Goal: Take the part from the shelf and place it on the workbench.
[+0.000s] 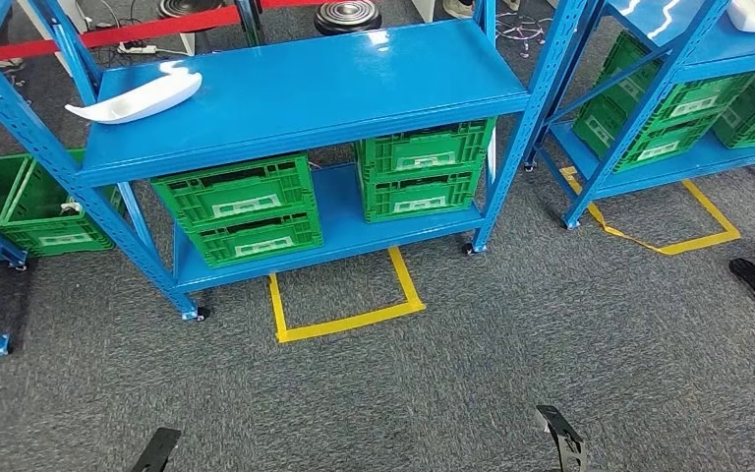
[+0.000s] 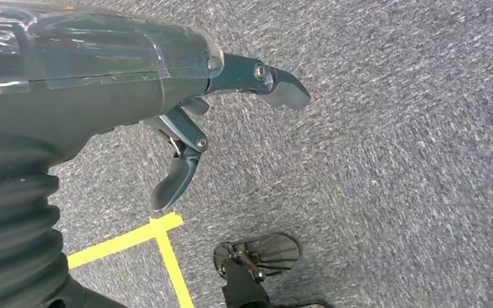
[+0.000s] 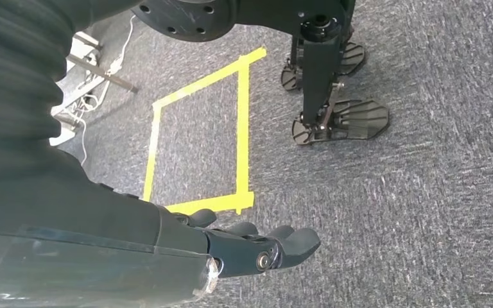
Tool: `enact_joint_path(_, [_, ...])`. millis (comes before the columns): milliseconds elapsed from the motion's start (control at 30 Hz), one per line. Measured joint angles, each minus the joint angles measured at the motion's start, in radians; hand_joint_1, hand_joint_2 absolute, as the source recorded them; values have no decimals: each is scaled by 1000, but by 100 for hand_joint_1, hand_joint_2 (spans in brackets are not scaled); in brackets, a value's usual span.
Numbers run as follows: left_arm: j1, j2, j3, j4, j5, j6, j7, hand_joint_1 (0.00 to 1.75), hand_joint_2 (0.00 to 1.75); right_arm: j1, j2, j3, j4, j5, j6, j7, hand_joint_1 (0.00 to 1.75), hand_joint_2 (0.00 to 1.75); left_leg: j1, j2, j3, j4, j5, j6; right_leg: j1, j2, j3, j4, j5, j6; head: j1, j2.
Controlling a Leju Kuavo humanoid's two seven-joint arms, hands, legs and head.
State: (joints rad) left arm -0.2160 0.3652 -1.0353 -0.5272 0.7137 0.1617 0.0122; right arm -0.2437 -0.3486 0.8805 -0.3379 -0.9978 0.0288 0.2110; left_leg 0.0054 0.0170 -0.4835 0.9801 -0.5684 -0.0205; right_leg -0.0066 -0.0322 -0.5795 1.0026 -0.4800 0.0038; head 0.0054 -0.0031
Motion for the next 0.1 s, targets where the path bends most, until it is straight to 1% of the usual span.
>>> enact_joint_path(33, [0,-1,0,1,0,-1,-1,0,175,0,-1,1,-1,0,0,0,0,175,0,0,0,0,0,0,0,0,0,0,0,0,0,0])
enact_joint_path(67, [-1,-3,0,2,0,-1,-2,0,131,0,-1,3,-2,1,-1,0,0,175,0,0,0,0,0,0,0,0,0,0,0,0,0,0])
enact_joint_path(100, [-1,-4,0,3,0,-2,-3,0,116,0,-1,4,-3,2,-1,1,0,175,0,0,0,0,0,0,0,0,0,0,0,0,0,0])
